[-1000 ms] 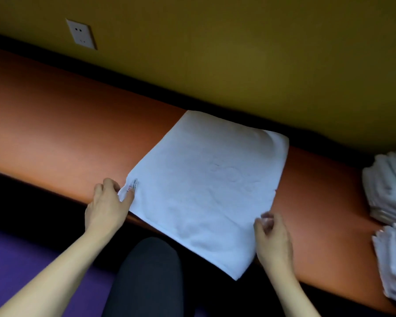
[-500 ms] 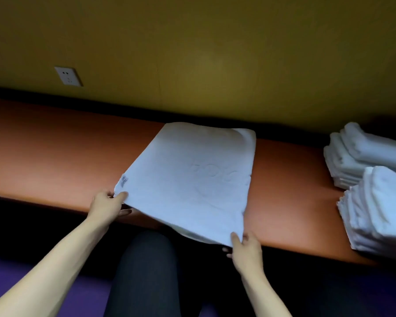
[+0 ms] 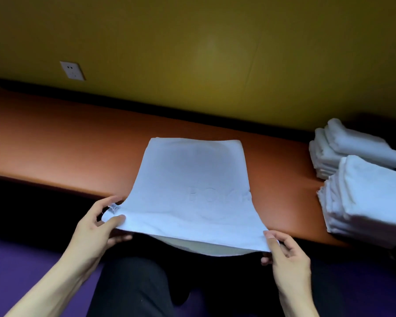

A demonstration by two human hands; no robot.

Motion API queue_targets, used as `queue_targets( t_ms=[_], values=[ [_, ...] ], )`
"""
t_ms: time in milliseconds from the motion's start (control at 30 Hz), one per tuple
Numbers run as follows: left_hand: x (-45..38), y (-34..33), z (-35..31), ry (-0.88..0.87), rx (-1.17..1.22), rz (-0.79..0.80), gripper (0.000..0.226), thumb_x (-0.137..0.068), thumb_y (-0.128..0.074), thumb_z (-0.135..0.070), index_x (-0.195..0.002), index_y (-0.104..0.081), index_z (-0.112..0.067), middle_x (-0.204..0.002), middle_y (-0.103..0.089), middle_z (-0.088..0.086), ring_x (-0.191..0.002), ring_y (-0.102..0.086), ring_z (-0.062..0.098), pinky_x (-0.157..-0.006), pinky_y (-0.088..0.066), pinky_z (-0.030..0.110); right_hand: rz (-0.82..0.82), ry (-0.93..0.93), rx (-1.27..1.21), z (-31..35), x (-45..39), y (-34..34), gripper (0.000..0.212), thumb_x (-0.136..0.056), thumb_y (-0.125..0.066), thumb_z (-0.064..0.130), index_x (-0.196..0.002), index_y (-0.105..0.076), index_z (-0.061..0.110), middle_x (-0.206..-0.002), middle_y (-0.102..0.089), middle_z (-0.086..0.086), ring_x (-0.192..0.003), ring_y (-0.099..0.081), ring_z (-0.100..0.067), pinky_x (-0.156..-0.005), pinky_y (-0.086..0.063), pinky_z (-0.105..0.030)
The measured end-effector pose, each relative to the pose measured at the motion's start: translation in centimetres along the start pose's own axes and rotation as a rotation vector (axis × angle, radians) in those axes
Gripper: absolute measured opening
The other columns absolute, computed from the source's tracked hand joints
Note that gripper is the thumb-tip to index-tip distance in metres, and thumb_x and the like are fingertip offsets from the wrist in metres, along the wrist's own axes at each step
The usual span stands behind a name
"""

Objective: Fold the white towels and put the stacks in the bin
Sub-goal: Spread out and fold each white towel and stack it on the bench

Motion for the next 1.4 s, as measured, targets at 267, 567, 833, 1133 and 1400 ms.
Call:
queue_targets(
  t_ms=[267,567,833,1133,1400],
  values=[
    [0.5,-1.7,-0.8,-0.041,0.066,0.177,0.043,-0.086,-0.048,0.019,-0.110,-0.066,-0.011,-0.101,-0.065,0.014,-0.081,-0.060,0.017,-0.067,-0.057,0.020,0.284,-0.013,-0.338,2.6,-0.5,-0.7,0.049,-0.062,-0.085,0.020,-0.108,-0.066,0.015,-0.104,-0.076,-0.009,-0.090,-0.073,-0.016,-0.081,-0.058,-0.021],
    [-2.0,0.1,-4.7,-0.538,-0.728,-0.127,0.028,-0.081,-0.078,0.001,-0.095,-0.072,-0.022,-0.106,-0.063,-0.005,-0.111,-0.060,-0.001,-0.087,-0.039,0.004,0.148,0.350,0.089,7.7,-6.9,-1.9,0.006,-0.083,-0.075,0.033,-0.089,-0.075,0.030,-0.071,-0.066,-0.003,-0.067,-0.060,-0.011,-0.067,-0.048,-0.013],
    [-9.4,-3.5,-4.8,-0.384,-0.375,-0.064,0.016,-0.097,-0.066,-0.026,-0.085,-0.070,-0.016,-0.073,-0.073,-0.016,-0.067,-0.063,-0.003,-0.064,-0.050,0.013,0.156,0.324,0.012,8.0,-15.4,-7.9,0.020,-0.101,-0.059,0.033,-0.085,-0.065,0.022,-0.076,-0.064,0.013,-0.077,-0.052,-0.007,-0.067,-0.042,-0.023],
    [-22.9,-7.1,-7.3,-0.537,-0.614,-0.204,0.043,-0.098,-0.056,-0.045,-0.079,-0.056,-0.006,-0.069,-0.055,0.010,-0.063,-0.043,0.013,-0.058,-0.035,0.033,0.058,0.469,0.189,9.3,-26.3,-15.7,0.019,-0.102,-0.057,0.028,-0.092,-0.065,0.014,-0.077,-0.060,0.001,-0.060,-0.048,0.004,-0.058,-0.039,-0.014],
    [-30.2,-8.2,-5.0,-0.465,-0.690,-0.239,0.038,-0.101,-0.052,-0.046,-0.083,-0.056,-0.012,-0.073,-0.057,0.000,-0.068,-0.049,0.019,-0.061,-0.035,0.036,0.021,0.469,0.321,7.6,-32.2,-19.9,0.024,-0.100,-0.058,0.031,-0.085,-0.063,0.013,-0.066,-0.053,0.006,-0.059,-0.044,-0.006,-0.051,-0.032,-0.014]
  ],
)
Point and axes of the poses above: each hand's wrist, its own x-axis away from the middle knuckle, its own y-axis out of the back of the hand, z = x × y, the point moved 8 cm from there along -x, towards the middle knuckle
